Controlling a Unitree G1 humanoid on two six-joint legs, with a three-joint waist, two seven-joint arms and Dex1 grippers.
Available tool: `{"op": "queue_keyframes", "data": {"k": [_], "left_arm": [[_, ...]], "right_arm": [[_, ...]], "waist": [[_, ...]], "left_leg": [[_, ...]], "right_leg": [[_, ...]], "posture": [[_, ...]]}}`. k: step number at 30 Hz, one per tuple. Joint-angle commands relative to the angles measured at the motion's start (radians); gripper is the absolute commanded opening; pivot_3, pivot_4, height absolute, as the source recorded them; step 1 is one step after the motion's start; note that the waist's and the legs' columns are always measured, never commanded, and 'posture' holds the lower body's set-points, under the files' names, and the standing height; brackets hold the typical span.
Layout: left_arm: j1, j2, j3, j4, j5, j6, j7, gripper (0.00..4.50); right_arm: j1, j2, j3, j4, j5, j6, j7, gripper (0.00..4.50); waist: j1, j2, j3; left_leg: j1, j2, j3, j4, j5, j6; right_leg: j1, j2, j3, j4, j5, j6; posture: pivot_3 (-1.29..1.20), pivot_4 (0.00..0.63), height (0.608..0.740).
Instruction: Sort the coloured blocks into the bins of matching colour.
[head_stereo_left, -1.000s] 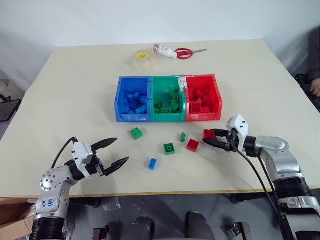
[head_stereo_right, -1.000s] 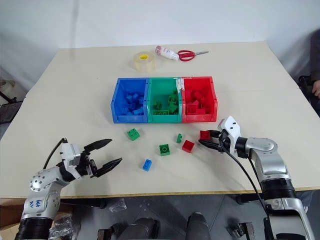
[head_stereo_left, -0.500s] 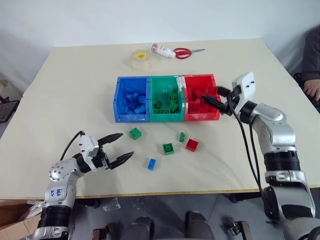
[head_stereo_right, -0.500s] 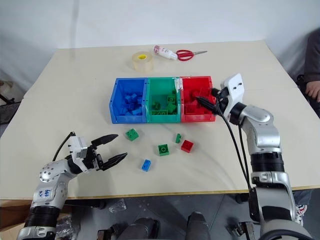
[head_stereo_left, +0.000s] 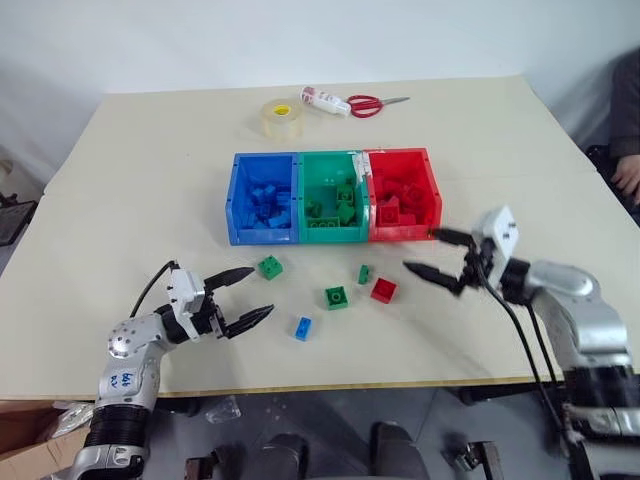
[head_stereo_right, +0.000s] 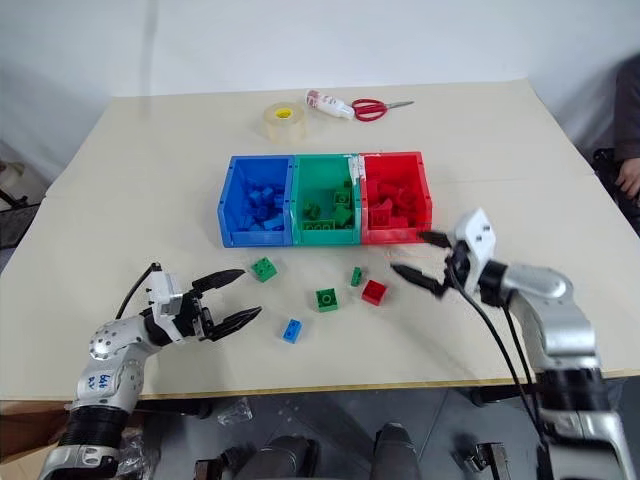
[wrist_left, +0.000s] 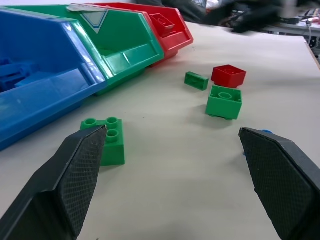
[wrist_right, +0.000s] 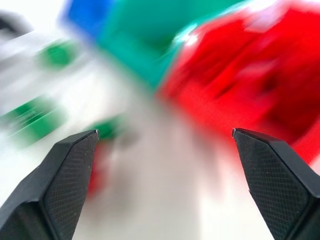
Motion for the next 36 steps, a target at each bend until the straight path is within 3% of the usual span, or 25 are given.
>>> {"op": "queue_keyframes", "data": {"k": [1,5,10,26,29,36], "left_arm": [[-0.014,0.002,0.007,0.020,-0.006,-0.012,-0.016,4.50],[-0.022,0.001,0.009,0.042,-0.005,-0.018,-0.026,4.50],[-0.027,-0.003,0.010,0.047,-0.004,-0.020,-0.028,4.50],[0.092,-0.025,0.021,-0.126,-0.017,0.010,0.075,4.50],[0.108,-0.025,0.026,-0.142,-0.017,0.008,0.088,4.50],[0.139,-0.024,0.032,-0.169,-0.020,0.004,0.107,4.50]], "right_arm": [[0.135,-0.049,-0.115,-0.166,0.081,0.022,0.025,4.47],[0.297,-0.064,-0.206,-0.259,0.133,0.054,0.018,4.47],[0.322,-0.055,-0.193,-0.277,0.134,0.056,-0.003,4.47],[-0.090,0.167,0.203,0.236,-0.195,-0.212,-0.048,4.47],[-0.119,0.192,0.221,0.247,-0.205,-0.222,-0.048,3.90],[-0.105,0.197,0.192,0.145,-0.178,-0.187,-0.069,1.49]], "waist": [[0.003,0.000,0.000],[0.005,-0.001,0.000],[0.003,-0.001,0.000],[0.000,-0.003,-0.001],[0.000,-0.003,-0.001],[0.002,-0.003,-0.001]], "left_leg": [[0.000,0.000,0.001,0.000,0.000,0.000],[0.001,0.001,0.003,0.000,0.000,0.001],[0.002,0.002,0.007,0.000,-0.001,0.001],[0.003,0.003,0.008,0.001,-0.001,0.001],[0.003,0.003,0.008,0.001,-0.002,0.001],[0.003,0.003,0.008,0.002,-0.002,0.001]], "right_leg": [[0.000,0.000,0.000,0.000,0.000,0.000],[0.000,0.000,0.000,0.000,0.000,0.001],[0.000,0.000,0.000,-0.001,0.001,0.001],[0.000,0.000,0.000,0.000,0.002,0.000],[0.000,0.001,0.000,0.000,0.002,0.000],[0.000,0.001,0.000,0.000,0.002,0.000]], "posture": [[0.00,0.150,0.740],[0.00,0.150,0.740],[0.00,0.150,0.740],[0.00,0.150,0.740],[0.00,0.150,0.740],[0.00,0.150,0.740]]}}
